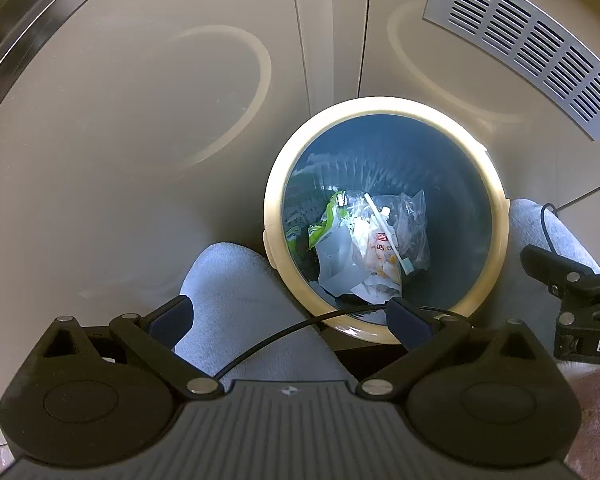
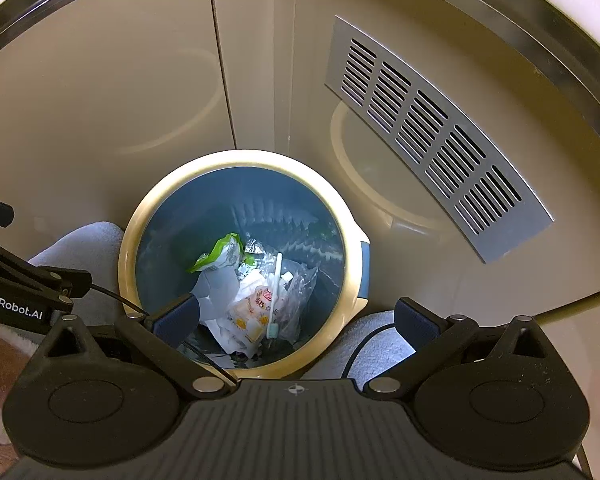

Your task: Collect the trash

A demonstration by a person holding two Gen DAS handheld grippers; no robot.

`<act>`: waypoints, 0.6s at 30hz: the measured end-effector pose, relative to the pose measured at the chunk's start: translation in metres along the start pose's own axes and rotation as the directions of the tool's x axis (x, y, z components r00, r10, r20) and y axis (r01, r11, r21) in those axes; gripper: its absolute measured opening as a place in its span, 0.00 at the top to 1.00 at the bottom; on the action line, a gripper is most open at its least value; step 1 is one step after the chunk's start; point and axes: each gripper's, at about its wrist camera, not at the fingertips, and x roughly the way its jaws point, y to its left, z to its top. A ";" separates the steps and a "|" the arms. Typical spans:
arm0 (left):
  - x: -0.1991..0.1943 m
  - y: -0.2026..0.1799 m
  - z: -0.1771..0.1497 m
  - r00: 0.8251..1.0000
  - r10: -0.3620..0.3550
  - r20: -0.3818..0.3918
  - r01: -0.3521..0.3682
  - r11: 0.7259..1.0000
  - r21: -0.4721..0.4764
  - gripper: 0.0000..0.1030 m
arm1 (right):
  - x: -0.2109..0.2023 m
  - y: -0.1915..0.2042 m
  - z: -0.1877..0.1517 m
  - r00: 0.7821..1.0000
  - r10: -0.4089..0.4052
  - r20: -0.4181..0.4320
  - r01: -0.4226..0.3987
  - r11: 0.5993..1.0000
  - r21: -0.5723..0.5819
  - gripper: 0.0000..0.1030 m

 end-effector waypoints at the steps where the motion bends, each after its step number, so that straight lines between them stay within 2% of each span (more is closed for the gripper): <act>1: 0.000 0.000 0.000 1.000 0.000 0.000 0.000 1.000 0.000 0.00 | 0.000 0.000 0.000 1.000 0.000 0.000 0.000 1.000 0.000 0.00; 18: -0.002 -0.002 0.000 1.000 0.005 0.008 -0.005 1.000 0.023 0.00 | -0.002 -0.001 -0.001 1.000 -0.005 0.006 0.005 1.000 0.008 0.00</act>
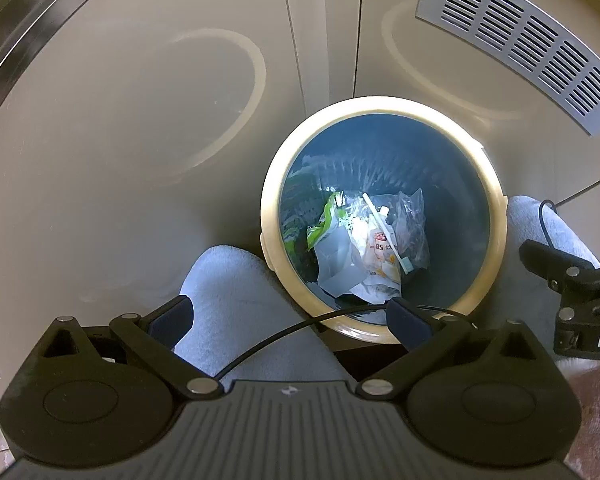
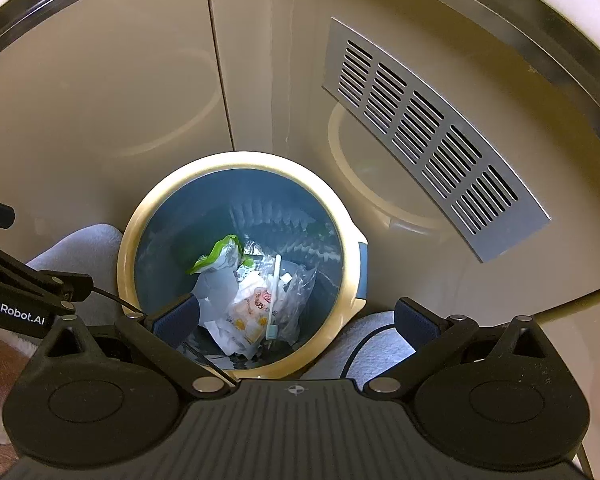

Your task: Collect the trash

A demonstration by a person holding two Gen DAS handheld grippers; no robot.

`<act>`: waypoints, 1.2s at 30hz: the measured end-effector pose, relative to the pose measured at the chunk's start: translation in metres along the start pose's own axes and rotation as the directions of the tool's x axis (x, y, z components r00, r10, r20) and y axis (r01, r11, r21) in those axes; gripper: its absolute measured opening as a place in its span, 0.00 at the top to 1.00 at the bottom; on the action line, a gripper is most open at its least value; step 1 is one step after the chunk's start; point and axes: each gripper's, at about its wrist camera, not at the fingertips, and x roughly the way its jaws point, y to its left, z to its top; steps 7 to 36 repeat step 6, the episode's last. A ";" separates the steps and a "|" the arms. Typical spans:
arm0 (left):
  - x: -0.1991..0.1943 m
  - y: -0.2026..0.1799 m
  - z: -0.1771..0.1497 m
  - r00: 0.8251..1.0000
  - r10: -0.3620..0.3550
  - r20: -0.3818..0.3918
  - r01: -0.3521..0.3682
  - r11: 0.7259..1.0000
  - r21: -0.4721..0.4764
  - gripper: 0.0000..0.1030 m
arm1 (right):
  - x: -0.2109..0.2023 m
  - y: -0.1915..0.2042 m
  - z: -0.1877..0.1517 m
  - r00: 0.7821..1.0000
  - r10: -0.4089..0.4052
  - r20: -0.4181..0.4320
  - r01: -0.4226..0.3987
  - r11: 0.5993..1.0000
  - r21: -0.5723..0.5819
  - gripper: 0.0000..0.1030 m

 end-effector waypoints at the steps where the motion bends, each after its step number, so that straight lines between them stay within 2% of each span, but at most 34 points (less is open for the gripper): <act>1: 0.000 0.000 0.000 1.000 0.001 0.001 -0.001 1.000 0.001 0.00 | 0.000 0.000 0.000 1.000 0.000 0.000 0.000 1.000 0.001 0.00; 36: -0.002 0.001 0.000 1.000 0.007 0.005 -0.007 1.000 0.003 0.00 | -0.001 0.000 0.000 1.000 -0.001 0.001 0.001 1.000 0.001 0.00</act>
